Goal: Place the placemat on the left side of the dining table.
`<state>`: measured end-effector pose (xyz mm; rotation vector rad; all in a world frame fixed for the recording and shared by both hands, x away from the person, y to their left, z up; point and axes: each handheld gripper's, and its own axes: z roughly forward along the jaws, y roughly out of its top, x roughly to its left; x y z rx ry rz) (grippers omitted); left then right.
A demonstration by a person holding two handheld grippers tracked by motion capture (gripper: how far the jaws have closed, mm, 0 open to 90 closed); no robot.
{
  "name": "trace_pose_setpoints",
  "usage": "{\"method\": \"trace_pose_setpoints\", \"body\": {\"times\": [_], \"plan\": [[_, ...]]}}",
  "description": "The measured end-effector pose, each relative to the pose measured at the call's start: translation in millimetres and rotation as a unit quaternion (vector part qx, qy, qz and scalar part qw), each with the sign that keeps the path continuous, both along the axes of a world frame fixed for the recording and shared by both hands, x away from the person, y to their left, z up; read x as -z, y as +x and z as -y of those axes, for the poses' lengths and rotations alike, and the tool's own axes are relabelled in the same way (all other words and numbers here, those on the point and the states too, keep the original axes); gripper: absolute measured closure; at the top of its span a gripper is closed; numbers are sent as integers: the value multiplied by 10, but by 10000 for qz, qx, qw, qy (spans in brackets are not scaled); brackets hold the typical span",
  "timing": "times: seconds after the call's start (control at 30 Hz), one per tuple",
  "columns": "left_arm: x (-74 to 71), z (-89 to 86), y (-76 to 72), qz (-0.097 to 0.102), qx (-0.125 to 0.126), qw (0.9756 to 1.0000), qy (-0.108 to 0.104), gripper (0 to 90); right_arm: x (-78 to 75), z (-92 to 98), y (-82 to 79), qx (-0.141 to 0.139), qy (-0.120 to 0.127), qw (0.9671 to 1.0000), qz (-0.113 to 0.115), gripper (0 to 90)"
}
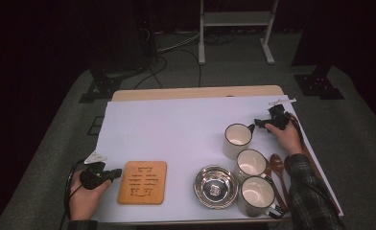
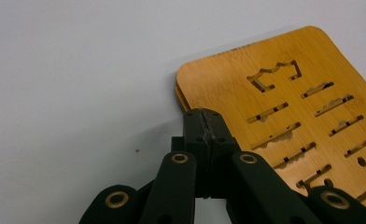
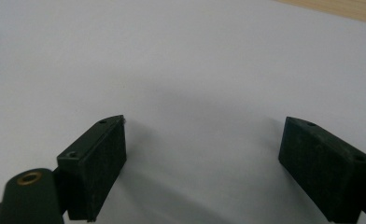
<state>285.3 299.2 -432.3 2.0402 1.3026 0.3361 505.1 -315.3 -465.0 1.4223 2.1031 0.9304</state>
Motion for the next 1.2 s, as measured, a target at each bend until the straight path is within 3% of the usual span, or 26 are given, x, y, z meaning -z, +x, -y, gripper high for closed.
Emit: {"method": "trace_pose_setpoints", "body": {"times": [0.7,1.2], "plan": [[32,95,-49,-101,171,9998,-11,892,0,0,0,1,1,10000,1,134],[19,140,-28,-52,272,9996,-51,889,0,1,0,0,2,10000,0,134]]}}
